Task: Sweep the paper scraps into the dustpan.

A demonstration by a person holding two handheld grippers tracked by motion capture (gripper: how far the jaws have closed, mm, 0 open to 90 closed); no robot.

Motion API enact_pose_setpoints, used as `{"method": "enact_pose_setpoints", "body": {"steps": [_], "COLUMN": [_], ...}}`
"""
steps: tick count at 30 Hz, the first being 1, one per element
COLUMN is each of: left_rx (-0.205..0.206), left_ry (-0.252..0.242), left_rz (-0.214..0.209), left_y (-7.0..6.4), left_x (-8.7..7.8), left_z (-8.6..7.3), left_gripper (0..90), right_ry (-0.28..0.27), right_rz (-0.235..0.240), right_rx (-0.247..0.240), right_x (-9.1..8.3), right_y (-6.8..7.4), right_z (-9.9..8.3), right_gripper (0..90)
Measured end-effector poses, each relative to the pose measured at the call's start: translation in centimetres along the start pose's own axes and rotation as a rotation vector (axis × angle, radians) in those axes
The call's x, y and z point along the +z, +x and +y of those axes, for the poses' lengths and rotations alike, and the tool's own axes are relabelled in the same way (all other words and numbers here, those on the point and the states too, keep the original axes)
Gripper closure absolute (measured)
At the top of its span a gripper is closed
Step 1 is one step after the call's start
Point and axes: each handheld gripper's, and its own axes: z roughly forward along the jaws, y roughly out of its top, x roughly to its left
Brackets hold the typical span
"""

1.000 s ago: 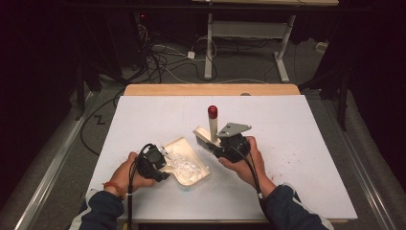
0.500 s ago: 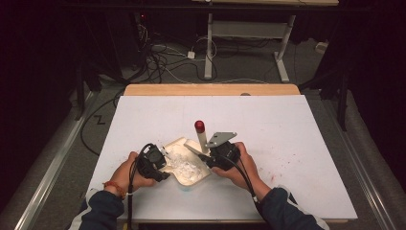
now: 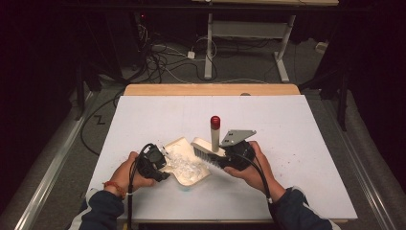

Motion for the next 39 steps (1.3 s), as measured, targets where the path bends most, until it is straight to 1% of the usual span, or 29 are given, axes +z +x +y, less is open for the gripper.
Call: {"method": "enact_pose_setpoints", "body": {"steps": [1,5,7,8,10,11,12,14,15,17,19,21,22,23,24,26,29,30,31,32,33,34,36,39], "left_rx": [0.0,-0.001,0.0,0.0,0.0,0.0,0.0,0.0,0.001,0.005,0.014,0.014,0.011,0.01,0.01,0.012,0.01,0.009,0.011,0.016,0.015,0.013,0.014,0.011], "left_ry": [0.0,-0.002,-0.001,0.0,0.0,0.0,0.001,0.001,0.001,0.003,0.011,0.015,0.015,0.015,0.018,0.024,0.038,0.04,0.049,0.055,0.052,0.054,0.059,0.058], "left_rz": [0.001,0.0,0.0,0.001,0.002,0.003,0.003,0.003,0.002,0.0,-0.001,-0.002,-0.001,0.003,0.006,0.009,0.004,0.002,-0.001,0.001,0.0,-0.003,-0.003,-0.006], "left_y": [0.0,0.0,0.0,0.0,0.0,0.0,0.0,0.0,0.0,0.0,-0.1,-0.1,-0.1,-0.1,-0.2,-0.3,-0.5,-0.5,-0.5,-0.6,-0.6,-0.6,-0.6,-0.6], "left_x": [0.0,0.0,0.0,0.0,0.0,0.0,0.0,0.0,0.0,0.0,-0.1,-0.3,-0.4,-0.6,-0.8,-1.1,-1.3,-1.4,-1.3,-1.3,-1.3,-1.3,-1.2,-1.1], "left_z": [0.0,0.0,0.0,0.0,0.0,0.0,0.0,0.0,0.0,0.0,0.0,-0.1,-0.1,-0.1,-0.1,-0.1,-0.2,-0.2,-0.2,-0.2,-0.2,-0.2,-0.1,0.0], "left_gripper": [62.6,62.6,62.6,62.6,62.6,62.6,62.6,62.6,62.6,62.6,62.6,62.7,62.6,62.6,62.6,62.6,62.6,62.6,62.6,62.6,62.6,62.6,62.6,62.6], "right_ry": [0.007,0.046,0.065,0.065,0.08,0.079,0.086,0.098,0.097,0.084,0.073,0.036,0.022,0.018,0.02,0.041,0.064,0.072,0.09,0.107,0.106,0.116,0.113,0.112], "right_rz": [-0.005,-0.019,-0.018,-0.015,-0.001,0.002,0.002,-0.033,-0.045,-0.045,-0.061,-0.064,-0.062,-0.067,-0.076,-0.1,-0.114,-0.121,-0.123,-0.116,-0.104,-0.092,-0.063,-0.045], "right_rx": [-0.005,0.004,0.011,0.014,0.017,0.032,0.022,0.024,0.018,0.031,0.04,0.039,0.049,0.054,0.051,0.046,0.057,0.05,0.05,0.05,0.048,0.05,0.043,0.034], "right_x": [-0.2,-0.8,-1.0,-1.0,-0.8,-0.7,-0.5,-0.6,-0.7,-1.1,-1.4,-2.0,-2.2,-2.4,-2.5,-2.5,-2.4,-2.3,-2.2,-2.0,-1.8,-1.6,-1.4,-0.9], "right_y": [-0.1,-0.5,-0.5,-0.5,-0.6,-0.6,-0.6,-0.6,-0.6,-0.6,-0.4,-0.4,-0.4,-0.3,-0.3,-0.3,-0.6,-0.7,-0.6,-0.5,-0.4,-0.2,0.3,1.1], "right_z": [-0.2,-1.5,-2.1,-2.4,-2.8,-3.0,-3.1,-3.2,-3.1,-3.2,-3.3,-3.2,-3.2,-3.2,-3.2,-3.3,-3.6,-3.6,-3.7,-3.7,-3.7,-3.7,-3.6,-3.3], "right_gripper": [66.7,66.7,66.7,66.7,66.7,66.7,66.6,66.6,66.6,66.6,66.6,66.6,66.6,66.6,66.6,66.6,66.6,66.6,66.6,66.7,66.7,66.7,66.7,66.6]}}
